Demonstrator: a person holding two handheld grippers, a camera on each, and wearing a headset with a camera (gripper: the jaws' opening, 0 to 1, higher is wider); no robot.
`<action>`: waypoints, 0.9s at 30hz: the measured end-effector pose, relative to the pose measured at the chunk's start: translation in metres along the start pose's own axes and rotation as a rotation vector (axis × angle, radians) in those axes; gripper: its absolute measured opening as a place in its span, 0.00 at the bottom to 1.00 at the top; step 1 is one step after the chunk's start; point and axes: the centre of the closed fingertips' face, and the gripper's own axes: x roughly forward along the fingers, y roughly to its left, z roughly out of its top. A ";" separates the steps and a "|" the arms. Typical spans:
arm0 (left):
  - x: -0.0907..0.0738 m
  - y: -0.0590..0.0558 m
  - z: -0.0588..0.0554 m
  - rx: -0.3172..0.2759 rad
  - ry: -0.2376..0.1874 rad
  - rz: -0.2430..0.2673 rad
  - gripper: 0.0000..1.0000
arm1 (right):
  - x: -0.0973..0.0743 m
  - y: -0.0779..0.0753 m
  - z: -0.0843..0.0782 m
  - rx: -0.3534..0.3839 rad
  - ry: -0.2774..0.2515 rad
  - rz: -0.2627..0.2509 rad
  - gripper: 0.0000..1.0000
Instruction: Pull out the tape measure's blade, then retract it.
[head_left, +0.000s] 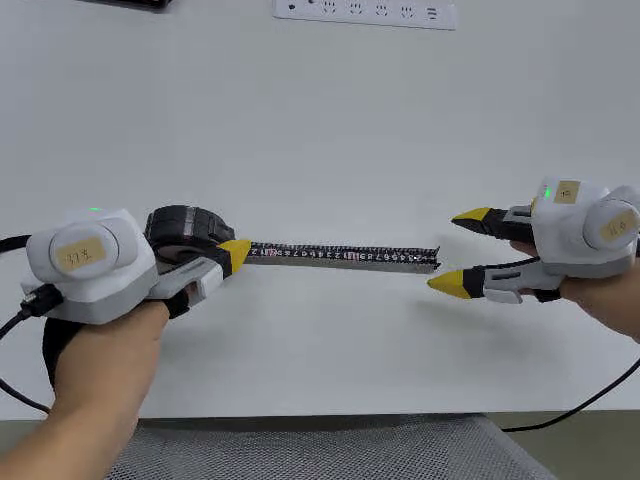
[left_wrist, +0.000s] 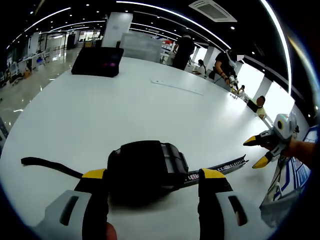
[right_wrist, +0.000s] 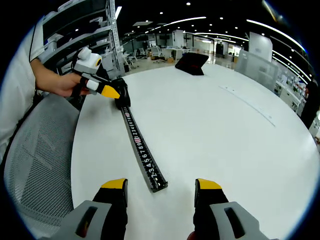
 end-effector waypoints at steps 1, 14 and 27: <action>0.001 0.000 0.000 -0.001 0.002 0.004 0.69 | 0.000 0.000 0.000 -0.001 0.002 0.003 0.51; 0.005 0.008 -0.003 -0.022 0.007 0.041 0.62 | 0.008 0.000 -0.003 -0.050 0.028 0.031 0.43; 0.005 0.007 -0.002 -0.068 -0.003 0.030 0.62 | 0.011 0.003 -0.004 -0.081 0.049 0.051 0.39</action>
